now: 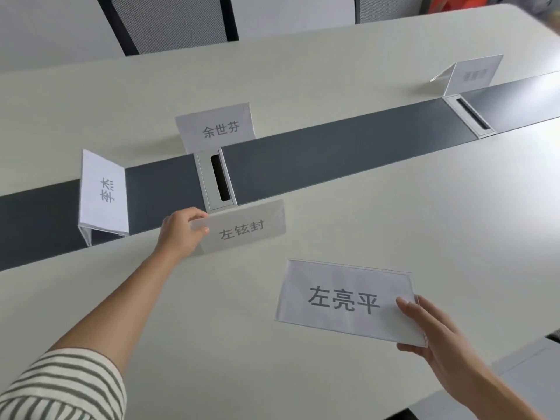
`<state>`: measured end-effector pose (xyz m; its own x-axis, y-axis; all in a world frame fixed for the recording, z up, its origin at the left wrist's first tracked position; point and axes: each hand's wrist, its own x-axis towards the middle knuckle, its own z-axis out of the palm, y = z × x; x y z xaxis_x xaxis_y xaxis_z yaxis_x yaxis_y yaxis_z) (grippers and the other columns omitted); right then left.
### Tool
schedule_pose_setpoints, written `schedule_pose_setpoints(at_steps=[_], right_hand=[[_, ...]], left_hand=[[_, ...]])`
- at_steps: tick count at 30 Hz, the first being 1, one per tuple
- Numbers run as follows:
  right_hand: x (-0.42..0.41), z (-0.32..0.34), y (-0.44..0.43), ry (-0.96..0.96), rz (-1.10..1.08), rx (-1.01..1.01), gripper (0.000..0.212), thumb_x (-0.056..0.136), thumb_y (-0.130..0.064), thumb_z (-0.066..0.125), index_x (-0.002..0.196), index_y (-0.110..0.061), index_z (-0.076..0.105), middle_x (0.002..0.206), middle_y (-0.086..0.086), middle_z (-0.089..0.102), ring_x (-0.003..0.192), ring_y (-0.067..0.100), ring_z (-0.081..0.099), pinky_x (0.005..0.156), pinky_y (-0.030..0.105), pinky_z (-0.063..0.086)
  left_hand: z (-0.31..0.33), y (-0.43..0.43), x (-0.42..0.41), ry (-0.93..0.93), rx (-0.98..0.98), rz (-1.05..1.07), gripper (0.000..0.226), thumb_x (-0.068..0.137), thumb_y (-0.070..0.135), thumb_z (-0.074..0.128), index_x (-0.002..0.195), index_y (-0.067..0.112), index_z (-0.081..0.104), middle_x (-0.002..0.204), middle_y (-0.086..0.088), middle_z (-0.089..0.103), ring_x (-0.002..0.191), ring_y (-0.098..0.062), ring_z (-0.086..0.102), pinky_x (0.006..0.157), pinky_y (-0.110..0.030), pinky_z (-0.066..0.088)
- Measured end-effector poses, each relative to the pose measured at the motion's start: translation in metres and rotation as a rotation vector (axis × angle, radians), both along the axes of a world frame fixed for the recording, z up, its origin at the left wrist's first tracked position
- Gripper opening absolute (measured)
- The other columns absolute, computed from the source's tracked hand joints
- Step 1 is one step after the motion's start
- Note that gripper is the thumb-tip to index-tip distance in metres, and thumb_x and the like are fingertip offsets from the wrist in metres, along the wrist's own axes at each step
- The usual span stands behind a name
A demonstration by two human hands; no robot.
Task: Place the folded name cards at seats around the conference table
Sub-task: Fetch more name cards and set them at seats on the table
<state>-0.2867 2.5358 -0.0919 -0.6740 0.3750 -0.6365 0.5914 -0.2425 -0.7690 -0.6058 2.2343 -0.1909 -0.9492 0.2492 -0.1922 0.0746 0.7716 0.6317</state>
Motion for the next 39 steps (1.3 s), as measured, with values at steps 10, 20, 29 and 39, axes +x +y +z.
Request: schedule_pose_setpoints(at_steps=[10,20,29,39], right_hand=[[0.001,0.009,-0.014,-0.002,0.004,0.004,0.089,0.033,-0.075,0.077,0.104,-0.022,0.070,0.100,0.001,0.073,0.081,0.011,0.066,0.075,0.035,0.048],[0.014,0.011,-0.016,0.012,-0.032,-0.008,0.089,0.032,-0.075,0.077,0.104,-0.023,0.070,0.100,0.000,0.074,0.079,0.009,0.068,0.072,0.034,0.048],[0.055,0.038,0.006,0.082,-0.162,-0.025,0.055,0.056,-0.052,0.079,0.102,-0.022,0.069,0.089,-0.005,0.076,0.073,0.005,0.069,0.072,0.035,0.048],[0.202,0.075,0.059,0.210,-0.355,-0.045,0.068,0.047,-0.060,0.080,0.104,-0.024,0.070,0.105,0.003,0.075,0.089,0.015,0.071,0.075,0.032,0.051]], left_hand=[[-0.010,0.039,0.009,0.294,-0.275,-0.218,0.029,0.093,0.021,0.052,0.121,0.016,0.060,0.113,-0.011,0.066,0.098,-0.036,0.055,0.084,-0.043,0.040],[-0.011,0.040,-0.001,0.260,-0.370,-0.281,0.033,0.096,0.019,0.045,0.127,0.018,0.054,0.119,-0.011,0.062,0.102,-0.035,0.053,0.086,-0.044,0.040],[0.059,0.100,0.075,0.271,-0.074,-0.213,0.048,0.090,0.025,0.056,0.136,0.013,0.047,0.129,-0.012,0.053,0.122,-0.032,0.046,0.099,-0.044,0.038],[0.148,0.193,0.321,-0.646,0.644,-0.340,0.059,0.084,0.065,0.042,0.130,0.030,0.053,0.131,0.005,0.061,0.124,-0.013,0.055,0.108,-0.043,0.038]])
